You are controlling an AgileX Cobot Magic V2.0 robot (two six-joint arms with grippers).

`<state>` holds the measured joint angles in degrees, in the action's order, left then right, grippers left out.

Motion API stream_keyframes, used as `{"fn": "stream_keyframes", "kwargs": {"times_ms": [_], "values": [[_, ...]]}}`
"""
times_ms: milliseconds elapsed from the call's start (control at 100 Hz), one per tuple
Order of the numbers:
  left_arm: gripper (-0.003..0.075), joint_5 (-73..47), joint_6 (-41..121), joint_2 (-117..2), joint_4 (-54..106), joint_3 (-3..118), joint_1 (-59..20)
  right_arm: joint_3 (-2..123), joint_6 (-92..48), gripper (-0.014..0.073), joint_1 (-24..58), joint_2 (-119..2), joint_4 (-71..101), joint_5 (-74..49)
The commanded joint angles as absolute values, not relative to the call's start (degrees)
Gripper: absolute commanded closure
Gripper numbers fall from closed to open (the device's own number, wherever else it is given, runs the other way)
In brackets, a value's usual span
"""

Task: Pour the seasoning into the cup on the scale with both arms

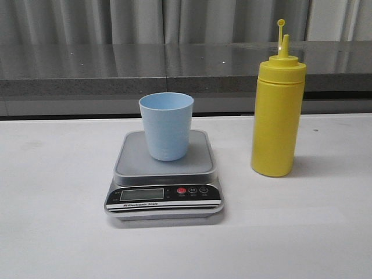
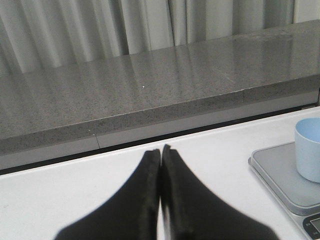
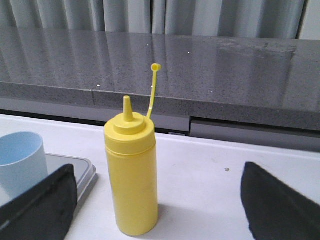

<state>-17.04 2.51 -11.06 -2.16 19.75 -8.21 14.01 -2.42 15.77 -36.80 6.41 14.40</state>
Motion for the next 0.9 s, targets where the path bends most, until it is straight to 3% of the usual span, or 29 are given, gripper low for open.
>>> {"fn": "stream_keyframes", "kwargs": {"times_ms": [0, 360, 470, 720, 890], "values": [[0.0738, -12.4, 2.3, -11.7, -2.2, 21.1, -8.1, 15.4, -3.3, -0.0061, 15.5, -31.4, 6.5, 12.6], [0.0738, -12.4, 2.3, -11.7, -2.2, 21.1, -8.1, 15.4, -3.6, -0.0026, 15.5, -15.6, 5.4, -4.3], [0.0738, -12.4, 2.3, -11.7, -2.2, 21.1, -8.1, 15.4, -3.6, 0.0128, 15.5, -13.8, 3.8, -6.3], [0.0738, -12.4, 2.3, -11.7, -2.2, 21.1, -8.1, 15.4, -3.6, 0.0669, 15.5, -13.6, 3.4, -6.8], [0.0738, -12.4, 2.3, -11.7, -2.2, 21.1, -8.1, 15.4, -3.6, 0.0662, 15.5, -13.6, 3.4, -6.8]]}}
